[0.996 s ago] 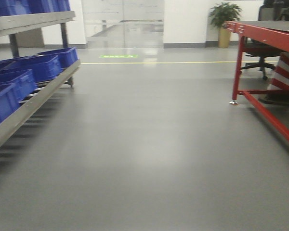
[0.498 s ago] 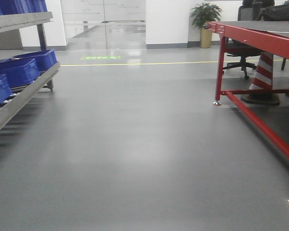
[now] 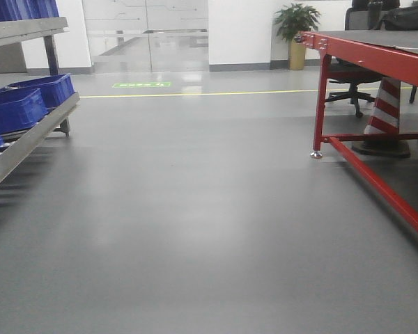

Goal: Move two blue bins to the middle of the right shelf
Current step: 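Drive the base to the other shelf carrying the cyan bin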

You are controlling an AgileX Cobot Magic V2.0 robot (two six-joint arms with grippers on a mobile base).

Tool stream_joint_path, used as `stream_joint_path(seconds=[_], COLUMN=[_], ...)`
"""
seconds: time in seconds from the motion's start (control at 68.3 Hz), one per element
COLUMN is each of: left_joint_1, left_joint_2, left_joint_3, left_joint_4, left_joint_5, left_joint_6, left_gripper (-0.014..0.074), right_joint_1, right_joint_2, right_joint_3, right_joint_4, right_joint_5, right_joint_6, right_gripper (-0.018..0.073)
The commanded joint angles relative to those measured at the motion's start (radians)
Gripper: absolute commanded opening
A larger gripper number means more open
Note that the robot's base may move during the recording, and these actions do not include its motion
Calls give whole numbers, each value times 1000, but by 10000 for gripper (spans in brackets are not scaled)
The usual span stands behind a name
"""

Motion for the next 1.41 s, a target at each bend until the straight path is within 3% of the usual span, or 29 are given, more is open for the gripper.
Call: stream_joint_path(seconds=[0.0,1.391], left_joint_1=[-8,-8], left_joint_2=[-13,-11], left_joint_3=[-7,-7], left_joint_4=[8,10], left_joint_5=[-35,-67], left_joint_6=[-1,-1], left_gripper=[-111,-111], right_joint_1=[-1,-1], right_joint_2=[-15,-15], right_joint_3=[-12,-12], right_joint_4=[-2,-2], right_joint_5=[-73,-73], right_joint_6=[-4,-4], right_gripper=[-162,-162])
